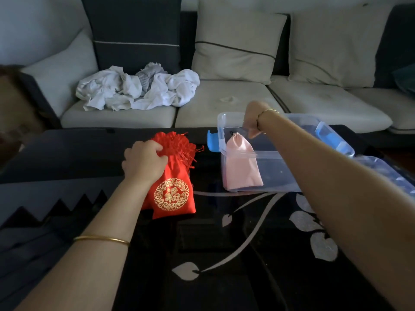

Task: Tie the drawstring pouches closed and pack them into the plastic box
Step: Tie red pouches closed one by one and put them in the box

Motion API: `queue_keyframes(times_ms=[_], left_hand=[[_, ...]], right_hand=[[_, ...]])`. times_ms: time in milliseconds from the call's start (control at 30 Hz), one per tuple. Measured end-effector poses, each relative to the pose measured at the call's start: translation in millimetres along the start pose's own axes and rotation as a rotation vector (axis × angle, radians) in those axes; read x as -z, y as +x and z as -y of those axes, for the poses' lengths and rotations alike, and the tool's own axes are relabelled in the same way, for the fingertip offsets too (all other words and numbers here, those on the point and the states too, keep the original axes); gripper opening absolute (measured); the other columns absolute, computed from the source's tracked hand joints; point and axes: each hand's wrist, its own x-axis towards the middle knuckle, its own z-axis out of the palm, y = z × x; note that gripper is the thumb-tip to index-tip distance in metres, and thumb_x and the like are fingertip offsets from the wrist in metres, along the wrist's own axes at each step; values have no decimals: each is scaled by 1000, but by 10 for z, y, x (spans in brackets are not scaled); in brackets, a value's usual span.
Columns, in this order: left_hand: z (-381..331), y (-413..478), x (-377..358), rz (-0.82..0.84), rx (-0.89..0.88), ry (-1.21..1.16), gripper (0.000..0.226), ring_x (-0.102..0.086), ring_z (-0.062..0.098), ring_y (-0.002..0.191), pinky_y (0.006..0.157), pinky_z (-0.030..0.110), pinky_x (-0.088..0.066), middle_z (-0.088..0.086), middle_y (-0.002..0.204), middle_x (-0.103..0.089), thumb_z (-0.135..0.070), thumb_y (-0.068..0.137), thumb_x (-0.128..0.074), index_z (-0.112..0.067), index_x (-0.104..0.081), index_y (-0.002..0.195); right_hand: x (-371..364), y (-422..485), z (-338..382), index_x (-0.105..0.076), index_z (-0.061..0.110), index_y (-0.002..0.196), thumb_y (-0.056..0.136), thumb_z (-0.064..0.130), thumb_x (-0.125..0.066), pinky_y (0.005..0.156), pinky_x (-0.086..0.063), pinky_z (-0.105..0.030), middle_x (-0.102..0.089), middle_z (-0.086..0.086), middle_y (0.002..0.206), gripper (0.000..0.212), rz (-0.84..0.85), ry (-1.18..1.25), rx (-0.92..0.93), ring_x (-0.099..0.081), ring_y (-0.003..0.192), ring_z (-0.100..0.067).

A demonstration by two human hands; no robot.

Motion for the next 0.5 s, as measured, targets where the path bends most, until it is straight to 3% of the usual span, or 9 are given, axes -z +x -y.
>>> queue_keyframes(times_ms=[100, 233, 400, 500], left_hand=[[94, -153, -43, -15, 23, 58, 45, -43, 39, 121, 97, 51, -39, 15, 132, -48, -30, 89, -59, -20, -52, 132], [140, -234, -106, -48, -4, 67, 40, -49, 38, 115, 94, 51, -43, 16, 125, -51, -30, 89, -59, -19, -55, 127], [102, -313, -34, -150, -81, -77, 13, -52, 31, 109, 93, 48, -38, 8, 112, -55, -21, 85, -66, -17, -66, 97], [29, -396, 84, -18, -244, -227, 7, -56, 22, 100, 91, 39, -42, -3, 95, -58, -16, 81, -70, -19, -65, 85]], right_hand=[[-19, -354, 141, -66, -3, 105, 78, -5, -59, 91, -51, -39, -66, -22, 108, 28, -100, 111, 141, -63, 99, -34], [-389, -781, 109, -68, -3, 96, 76, -8, -60, 86, -54, -46, -69, -24, 96, 22, 117, 282, 202, -67, 94, -36], [-872, -965, 31, -52, -6, 120, 84, -3, -55, 82, -56, -48, -60, -20, 107, 37, 252, 289, 220, -64, 92, -35], [-882, -999, -30, -40, 9, 135, 84, 0, -57, 71, -56, -32, -49, -9, 123, 54, 242, 297, 308, -61, 98, -29]])
